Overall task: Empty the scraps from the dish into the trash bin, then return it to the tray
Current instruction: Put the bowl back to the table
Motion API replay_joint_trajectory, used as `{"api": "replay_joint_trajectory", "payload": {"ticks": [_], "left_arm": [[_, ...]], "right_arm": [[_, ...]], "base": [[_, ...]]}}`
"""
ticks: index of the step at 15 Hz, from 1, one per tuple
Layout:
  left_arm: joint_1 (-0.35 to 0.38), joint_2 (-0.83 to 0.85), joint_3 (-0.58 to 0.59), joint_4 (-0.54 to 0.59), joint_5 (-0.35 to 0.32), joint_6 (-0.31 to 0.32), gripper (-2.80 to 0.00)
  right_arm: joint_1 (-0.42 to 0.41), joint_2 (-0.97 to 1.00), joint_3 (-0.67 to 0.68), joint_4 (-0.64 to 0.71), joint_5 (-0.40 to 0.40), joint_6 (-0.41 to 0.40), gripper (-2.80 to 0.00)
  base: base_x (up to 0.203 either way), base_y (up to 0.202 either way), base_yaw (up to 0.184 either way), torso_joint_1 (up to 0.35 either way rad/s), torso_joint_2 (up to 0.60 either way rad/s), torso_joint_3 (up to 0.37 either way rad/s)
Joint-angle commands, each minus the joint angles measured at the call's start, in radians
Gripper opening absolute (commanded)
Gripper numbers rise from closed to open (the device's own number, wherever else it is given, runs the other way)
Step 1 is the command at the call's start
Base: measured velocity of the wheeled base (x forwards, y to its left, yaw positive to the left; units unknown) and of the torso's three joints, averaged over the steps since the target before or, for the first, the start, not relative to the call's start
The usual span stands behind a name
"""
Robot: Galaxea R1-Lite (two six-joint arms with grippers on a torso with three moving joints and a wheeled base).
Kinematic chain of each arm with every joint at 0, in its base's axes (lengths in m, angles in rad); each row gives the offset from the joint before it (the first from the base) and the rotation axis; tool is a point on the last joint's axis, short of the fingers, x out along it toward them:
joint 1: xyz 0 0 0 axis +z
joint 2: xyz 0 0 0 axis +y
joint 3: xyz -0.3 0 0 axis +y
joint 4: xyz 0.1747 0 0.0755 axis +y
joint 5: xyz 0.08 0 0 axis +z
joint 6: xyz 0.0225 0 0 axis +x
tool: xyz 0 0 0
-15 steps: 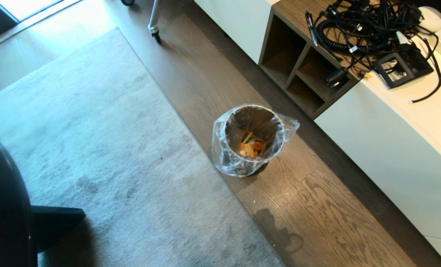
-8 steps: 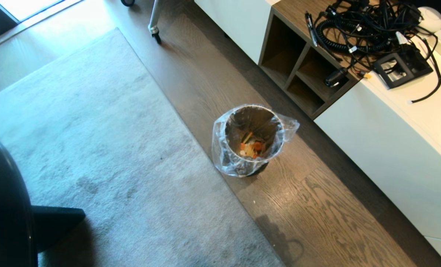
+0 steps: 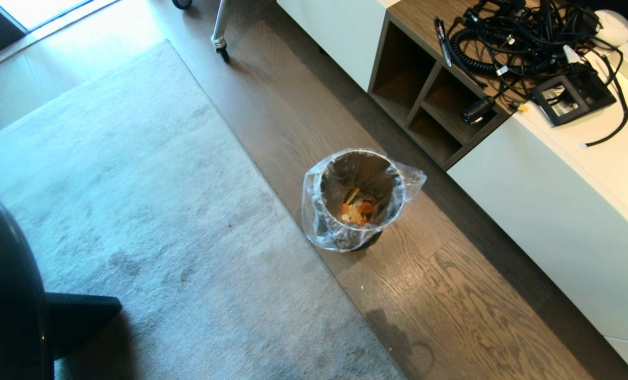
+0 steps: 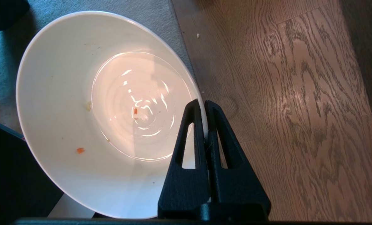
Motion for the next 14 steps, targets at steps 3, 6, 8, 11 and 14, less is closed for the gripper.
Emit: {"api": "replay_joint_trajectory", "payload": {"ticks": [3,6,8,11,14], "left_arm": [[0.000,0.000,0.000,0.000,0.000,-0.001,-2.80],[0.000,0.000,0.000,-0.001,0.000,-0.001,-2.80],[0.000,0.000,0.000,0.000,0.000,-0.001,-2.80],[0.000,0.000,0.000,0.000,0.000,-0.001,-2.80],[0.000,0.000,0.000,-0.002,0.000,-0.001,-2.80]], "right_arm": [[-0.006,0.001,0.000,0.000,0.000,0.000,-2.80],[-0.147,0.003,0.000,0.000,0.000,0.000,-2.80],[-0.219,0.005,0.000,0.000,0.000,0.000,-2.80],[-0.356,0.020,0.000,-0.001,0.000,0.000,-2.80],[-0.365,0.008,0.001,-0.005,0.000,0.000,-2.80]], "base": [[0.000,0.000,0.000,0.000,0.00,0.000],[0.000,0.000,0.000,0.000,0.00,0.000],[0.000,0.000,0.000,0.000,0.00,0.000],[0.000,0.000,0.000,0.000,0.00,0.000],[0.000,0.000,0.000,0.000,0.00,0.000]]}}
